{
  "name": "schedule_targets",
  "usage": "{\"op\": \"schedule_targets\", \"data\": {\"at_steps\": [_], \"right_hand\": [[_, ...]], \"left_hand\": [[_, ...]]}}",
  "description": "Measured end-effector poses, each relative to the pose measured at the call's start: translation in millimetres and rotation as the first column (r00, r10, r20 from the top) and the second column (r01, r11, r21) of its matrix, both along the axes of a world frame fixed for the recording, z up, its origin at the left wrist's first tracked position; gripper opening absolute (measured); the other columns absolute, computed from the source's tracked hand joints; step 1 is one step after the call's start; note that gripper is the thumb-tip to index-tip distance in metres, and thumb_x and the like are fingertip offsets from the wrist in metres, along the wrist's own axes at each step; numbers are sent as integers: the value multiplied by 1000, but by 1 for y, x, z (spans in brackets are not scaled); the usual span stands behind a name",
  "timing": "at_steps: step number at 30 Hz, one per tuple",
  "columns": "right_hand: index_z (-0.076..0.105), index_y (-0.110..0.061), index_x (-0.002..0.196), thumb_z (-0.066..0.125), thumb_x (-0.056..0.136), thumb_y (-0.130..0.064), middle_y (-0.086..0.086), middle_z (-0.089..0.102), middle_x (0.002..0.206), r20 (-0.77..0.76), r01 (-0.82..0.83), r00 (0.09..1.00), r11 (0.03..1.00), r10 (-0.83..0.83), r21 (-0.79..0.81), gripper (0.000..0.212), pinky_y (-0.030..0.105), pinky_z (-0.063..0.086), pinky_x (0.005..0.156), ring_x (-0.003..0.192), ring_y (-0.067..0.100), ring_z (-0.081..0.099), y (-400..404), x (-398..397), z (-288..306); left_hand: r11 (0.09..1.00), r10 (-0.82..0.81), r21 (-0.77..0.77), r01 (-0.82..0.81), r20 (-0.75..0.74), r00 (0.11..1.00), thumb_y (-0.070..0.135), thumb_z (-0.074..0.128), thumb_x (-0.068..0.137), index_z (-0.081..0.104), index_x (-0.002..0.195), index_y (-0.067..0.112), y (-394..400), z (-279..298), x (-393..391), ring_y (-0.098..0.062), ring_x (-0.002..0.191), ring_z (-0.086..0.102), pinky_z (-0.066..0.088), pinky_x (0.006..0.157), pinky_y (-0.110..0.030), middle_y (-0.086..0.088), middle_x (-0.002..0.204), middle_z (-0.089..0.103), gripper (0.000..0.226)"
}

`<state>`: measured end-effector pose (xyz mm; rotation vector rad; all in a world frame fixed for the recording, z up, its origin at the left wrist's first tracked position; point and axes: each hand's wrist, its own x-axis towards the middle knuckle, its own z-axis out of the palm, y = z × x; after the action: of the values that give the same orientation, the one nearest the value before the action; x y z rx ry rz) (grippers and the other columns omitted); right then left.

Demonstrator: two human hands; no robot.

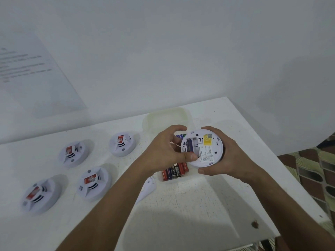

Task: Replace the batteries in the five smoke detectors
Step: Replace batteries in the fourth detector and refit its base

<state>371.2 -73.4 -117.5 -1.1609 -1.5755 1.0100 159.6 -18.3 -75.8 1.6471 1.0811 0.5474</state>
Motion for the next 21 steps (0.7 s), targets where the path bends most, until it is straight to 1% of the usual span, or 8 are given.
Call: {"op": "schedule_targets", "data": {"at_steps": [4,8,10,13,15,16,18,21], "right_hand": [[51,-22,135,92,52,-11,-14,66,119,-2,-10,1000,1000,10,-22,93,19,55,83,112,11,63,2,1,-3],[53,-30,133,92,54,-11,-10,66,120,-40,-4,999,999,2,-32,90,25,58,82,113,13,63,5,8,-1],[53,-29,133,93,54,-12,-9,65,121,-46,11,999,999,-12,-33,91,25,58,82,114,13,62,7,13,-1],[52,-30,132,93,53,-14,-14,65,120,-28,46,998,998,-47,-37,91,21,56,82,114,9,61,8,20,-3],[53,-37,129,93,53,-16,-15,65,120,-19,47,999,998,-47,-35,89,19,56,80,114,7,61,8,24,-5],[54,-41,127,93,52,-18,-15,65,120,-15,49,999,998,-49,-37,87,19,56,80,114,7,61,7,26,-6],[54,-45,125,93,51,-24,-16,65,120,-6,59,998,997,-59,-44,86,19,56,80,115,8,61,6,29,-8],[52,-43,126,93,52,-25,-19,64,119,24,72,997,996,-71,-51,86,21,57,85,116,8,60,5,33,-14]], "left_hand": [[999,31,18,-30,-33,999,21,91,66,55,124,35,3,-1,3,-24,85,72,60,81,-46,-8,101,66,69],[1000,25,3,-25,3,1000,31,87,72,61,120,29,14,0,6,-20,79,73,61,70,-31,-5,95,72,55],[996,83,-11,-83,23,996,39,80,79,66,115,22,29,0,5,-18,76,74,60,68,-28,-2,89,75,43],[963,240,164,-212,-179,954,43,72,85,67,112,21,63,-6,1,-10,66,71,57,65,-22,2,86,72,35],[960,239,225,-166,-354,904,35,71,88,66,116,17,83,-14,1,-4,60,67,48,53,-12,3,82,70,34],[970,204,205,-128,-411,889,32,70,89,66,117,15,91,-18,2,-4,57,67,47,50,-10,2,77,69,34],[988,116,142,-51,-497,860,29,72,88,66,119,10,102,-27,8,-10,55,68,52,55,-14,-1,73,68,37],[998,25,58,10,-570,821,27,72,88,62,127,8,110,-39,20,-22,65,73,59,64,-25,-8,84,69,44]]}}
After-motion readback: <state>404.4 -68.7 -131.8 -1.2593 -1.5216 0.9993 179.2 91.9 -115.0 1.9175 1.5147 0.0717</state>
